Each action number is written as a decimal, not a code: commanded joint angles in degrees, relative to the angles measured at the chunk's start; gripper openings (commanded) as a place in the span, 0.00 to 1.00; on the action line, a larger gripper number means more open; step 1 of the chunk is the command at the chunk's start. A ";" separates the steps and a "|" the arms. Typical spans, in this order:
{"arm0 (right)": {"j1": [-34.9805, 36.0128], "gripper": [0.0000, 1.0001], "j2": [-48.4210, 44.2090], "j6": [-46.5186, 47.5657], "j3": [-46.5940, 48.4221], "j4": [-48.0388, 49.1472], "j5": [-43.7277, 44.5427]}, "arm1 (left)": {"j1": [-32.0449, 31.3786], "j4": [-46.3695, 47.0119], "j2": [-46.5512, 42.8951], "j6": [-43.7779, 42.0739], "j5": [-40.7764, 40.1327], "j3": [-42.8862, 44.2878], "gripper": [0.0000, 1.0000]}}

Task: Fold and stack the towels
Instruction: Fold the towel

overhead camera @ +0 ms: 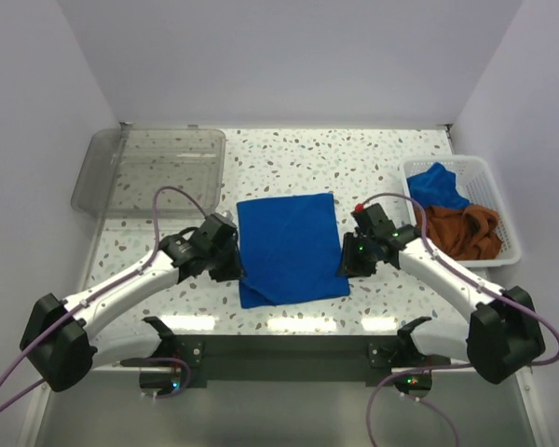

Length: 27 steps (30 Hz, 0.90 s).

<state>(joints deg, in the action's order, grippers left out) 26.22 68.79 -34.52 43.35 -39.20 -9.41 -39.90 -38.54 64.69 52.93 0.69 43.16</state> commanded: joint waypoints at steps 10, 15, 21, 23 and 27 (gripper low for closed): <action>5.51 0.30 9.33 -2.22 -3.62 9.14 1.94 | -0.71 -0.23 -2.37 0.69 0.10 -2.99 0.26; 5.86 0.30 9.17 -1.86 -4.50 9.41 2.20 | -2.28 3.38 1.92 0.69 3.09 0.43 0.29; 5.86 0.30 9.07 -2.13 -4.33 9.76 2.55 | -6.41 5.76 10.79 -0.98 1.95 5.36 0.29; 5.86 0.30 9.25 -2.21 -4.42 10.02 2.55 | -7.38 6.37 12.39 -1.07 1.60 4.05 0.26; 5.86 0.30 9.78 -2.39 -5.47 11.07 2.47 | -7.65 6.99 12.75 -0.72 0.19 -0.52 0.17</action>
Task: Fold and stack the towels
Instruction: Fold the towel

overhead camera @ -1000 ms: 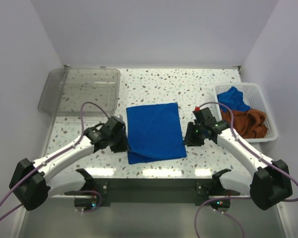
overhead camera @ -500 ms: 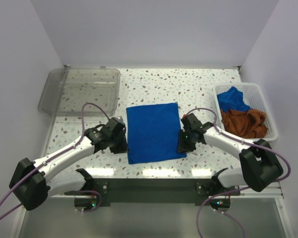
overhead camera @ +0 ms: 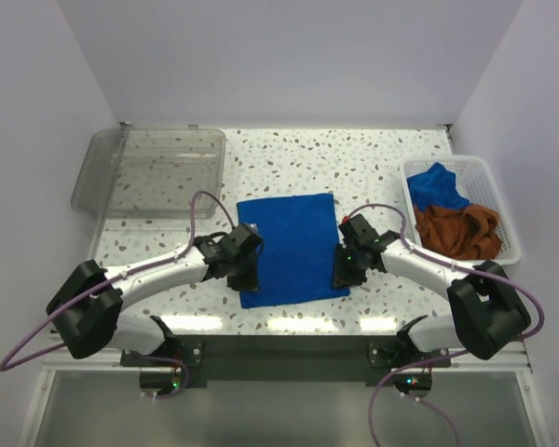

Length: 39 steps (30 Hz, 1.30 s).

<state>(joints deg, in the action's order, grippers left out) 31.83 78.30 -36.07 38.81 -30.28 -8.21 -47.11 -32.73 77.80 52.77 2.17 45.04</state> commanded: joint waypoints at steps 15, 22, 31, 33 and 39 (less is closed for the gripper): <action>0.25 0.31 -2.97 -3.21 -7.51 -4.51 1.18 | -0.44 3.90 -3.44 1.81 -0.86 -16.82 0.11; 0.25 0.39 -9.56 -5.84 -10.86 -9.00 2.32 | -0.44 2.76 -6.08 1.46 0.11 -18.40 0.09; 0.25 0.41 -15.89 -7.34 -6.12 -11.81 5.74 | -0.44 -0.05 -10.03 1.37 -0.15 -13.76 0.25; 0.25 0.41 -16.43 -7.34 -2.78 -11.29 6.62 | -0.52 -1.88 -10.74 0.93 -1.64 -10.26 0.33; 0.07 0.41 -12.48 -5.06 7.24 -6.13 11.71 | -0.26 -3.05 -9.69 -2.23 -4.37 0.99 0.48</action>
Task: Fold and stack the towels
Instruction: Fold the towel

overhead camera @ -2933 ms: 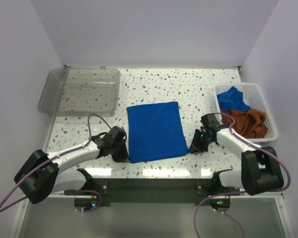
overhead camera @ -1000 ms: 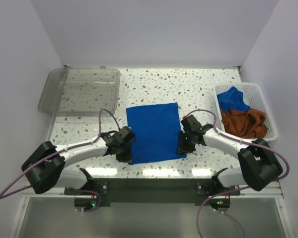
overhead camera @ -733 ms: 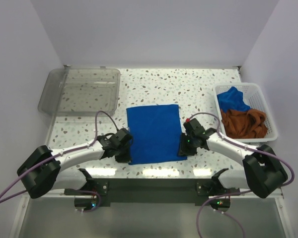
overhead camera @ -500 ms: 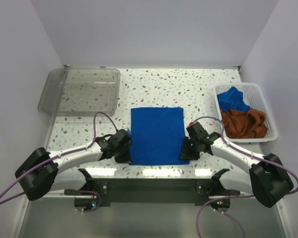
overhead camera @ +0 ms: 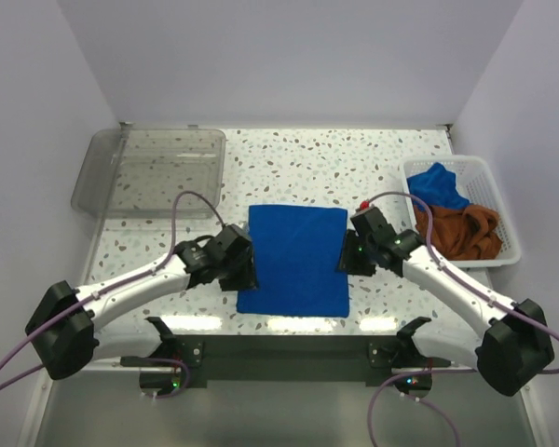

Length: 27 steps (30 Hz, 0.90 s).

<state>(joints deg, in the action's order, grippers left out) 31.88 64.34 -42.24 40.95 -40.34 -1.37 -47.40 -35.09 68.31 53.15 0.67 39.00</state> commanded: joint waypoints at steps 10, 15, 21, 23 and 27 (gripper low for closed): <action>-8.14 0.28 19.41 9.27 17.14 17.74 2.87 | 11.78 9.94 15.60 -14.64 -2.43 22.33 0.40; -10.96 0.25 26.88 11.30 21.89 22.05 1.54 | 15.31 14.79 30.72 -20.71 -2.08 33.66 0.32; -12.27 0.22 34.71 10.69 24.79 24.69 2.24 | 18.56 16.02 42.42 -22.30 -2.07 40.18 0.25; -13.33 0.21 37.08 10.34 24.79 26.00 1.90 | 19.36 16.45 44.97 -22.30 -2.25 40.45 0.23; -14.91 0.21 39.98 11.03 23.92 27.15 2.16 | 21.29 17.34 46.73 -22.21 -2.86 39.31 0.22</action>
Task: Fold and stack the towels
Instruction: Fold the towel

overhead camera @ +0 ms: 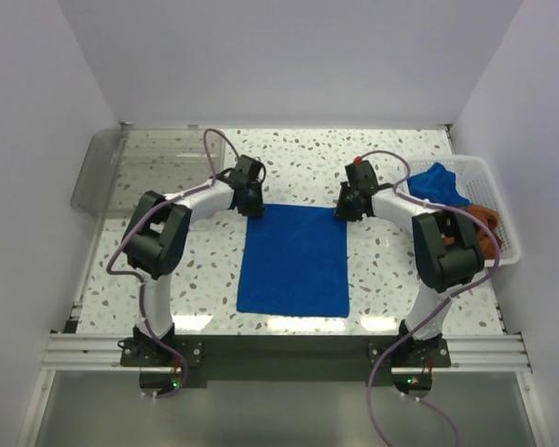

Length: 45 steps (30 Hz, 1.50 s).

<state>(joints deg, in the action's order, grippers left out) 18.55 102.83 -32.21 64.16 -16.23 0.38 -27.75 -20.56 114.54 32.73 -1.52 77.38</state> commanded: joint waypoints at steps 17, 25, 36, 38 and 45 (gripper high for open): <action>-5.01 0.39 -2.98 22.69 6.93 -6.51 -5.74 | 2.87 2.45 -8.01 -12.58 4.94 3.21 0.50; -5.80 0.50 2.63 47.39 18.25 -18.12 -13.12 | 4.54 -1.13 -8.03 -40.34 10.74 8.55 0.79; -6.07 0.53 16.78 64.98 36.99 -37.64 -21.47 | 5.95 -14.68 4.89 -55.84 19.00 21.57 0.74; -6.07 0.52 17.75 66.04 38.40 -38.87 -21.74 | 6.04 -15.56 5.95 -56.55 20.23 23.42 0.74; -6.07 0.49 24.17 69.91 44.38 -44.76 -22.88 | 6.30 -15.22 8.15 -57.95 21.47 24.48 0.71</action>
<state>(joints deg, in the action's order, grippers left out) 12.71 124.95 33.89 105.67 -55.81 -20.64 -22.20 -35.42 122.76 -22.52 17.37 98.85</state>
